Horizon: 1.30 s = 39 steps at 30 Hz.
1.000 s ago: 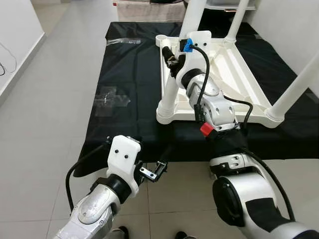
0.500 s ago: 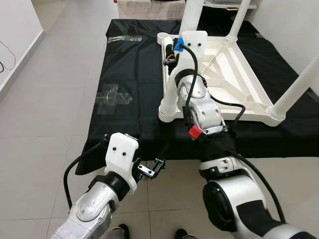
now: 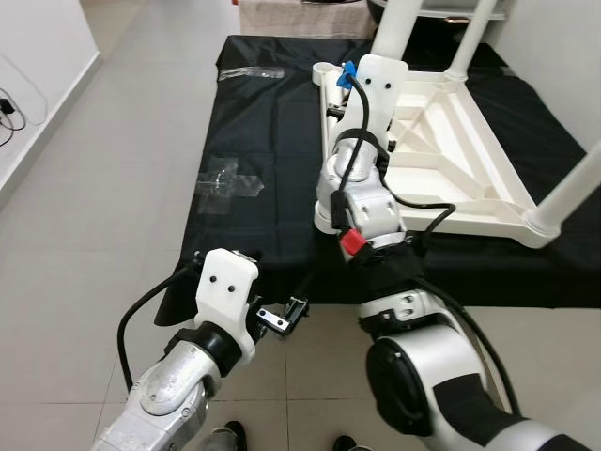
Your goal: Building children table
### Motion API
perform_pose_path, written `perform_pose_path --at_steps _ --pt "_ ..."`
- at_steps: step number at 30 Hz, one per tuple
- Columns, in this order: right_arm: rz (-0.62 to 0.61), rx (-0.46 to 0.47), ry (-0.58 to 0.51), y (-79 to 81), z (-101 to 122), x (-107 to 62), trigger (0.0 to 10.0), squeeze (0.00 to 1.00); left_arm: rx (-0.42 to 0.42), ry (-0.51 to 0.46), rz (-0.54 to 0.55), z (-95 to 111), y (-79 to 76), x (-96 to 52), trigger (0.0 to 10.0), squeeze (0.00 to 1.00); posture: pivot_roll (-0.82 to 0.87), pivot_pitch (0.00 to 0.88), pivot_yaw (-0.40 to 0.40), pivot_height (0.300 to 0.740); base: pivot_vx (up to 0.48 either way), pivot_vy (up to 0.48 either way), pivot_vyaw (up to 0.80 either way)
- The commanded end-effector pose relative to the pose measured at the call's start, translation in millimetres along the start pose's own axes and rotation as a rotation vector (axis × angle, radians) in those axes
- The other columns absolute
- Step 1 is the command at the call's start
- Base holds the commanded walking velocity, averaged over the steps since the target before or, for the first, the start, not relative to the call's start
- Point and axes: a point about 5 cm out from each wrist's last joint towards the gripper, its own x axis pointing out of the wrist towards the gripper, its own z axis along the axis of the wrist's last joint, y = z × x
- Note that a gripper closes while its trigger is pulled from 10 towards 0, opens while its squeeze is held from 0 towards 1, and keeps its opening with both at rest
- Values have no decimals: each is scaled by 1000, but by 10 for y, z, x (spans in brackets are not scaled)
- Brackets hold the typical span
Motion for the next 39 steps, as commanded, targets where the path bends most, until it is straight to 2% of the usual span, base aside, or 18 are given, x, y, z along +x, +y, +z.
perform_pose_path --at_steps 1,5,7,9,13,19,20,24,28,30,34,39 --pt "-191 -190 250 -217 -681 -37 10000 0 12 18 11 -42 39 3 10000 0 122 238 -79 740 0 0 0" --pt "-249 -204 294 -127 -745 -167 10000 0 20 16 18 -40 57 9 10000 0 123 231 -83 740 0 0 0" --pt "-249 -204 294 -127 -745 -167 10000 0 20 16 18 -40 57 9 10000 0 123 231 -83 740 0 0 0" --pt "-270 -160 361 -59 -789 -242 10000 0 21 15 20 -41 55 9 10000 0 129 227 -84 740 0 0 0" --pt "-294 -121 423 -46 -811 -251 10000 0 20 16 17 -45 46 4 10000 0 131 225 -87 740 0 0 0" --pt "-370 -51 489 -151 -838 -147 10000 0 21 15 12 -52 38 8 10000 0 130 215 -87 740 0 0 0" --pt "-393 -49 497 -206 -868 -122 10000 0 22 14 11 -52 40 8 10000 0 131 214 -84 740 0 0 0" --pt "-409 -54 495 -252 -890 -102 10000 0 24 14 9 -51 42 9 10000 0 131 214 -84 740 0 0 0" --pt "-451 -64 514 -422 -1024 -75 10000 0 29 15 8 -54 61 8 10000 0 124 215 -80 740 0 0 0" --pt "-457 -76 513 -452 -1060 -81 10000 0 29 15 8 -55 65 8 10000 0 124 216 -80 740 0 0 0" --pt "-444 -86 512 -449 -1118 -144 10000 0 30 16 6 -56 65 12 10000 0 125 220 -77 740 0 0 0" --pt "-378 -77 499 -314 -1134 -290 10000 0 33 15 6 -50 68 12 10000 0 127 222 -72 740 0 0 0"
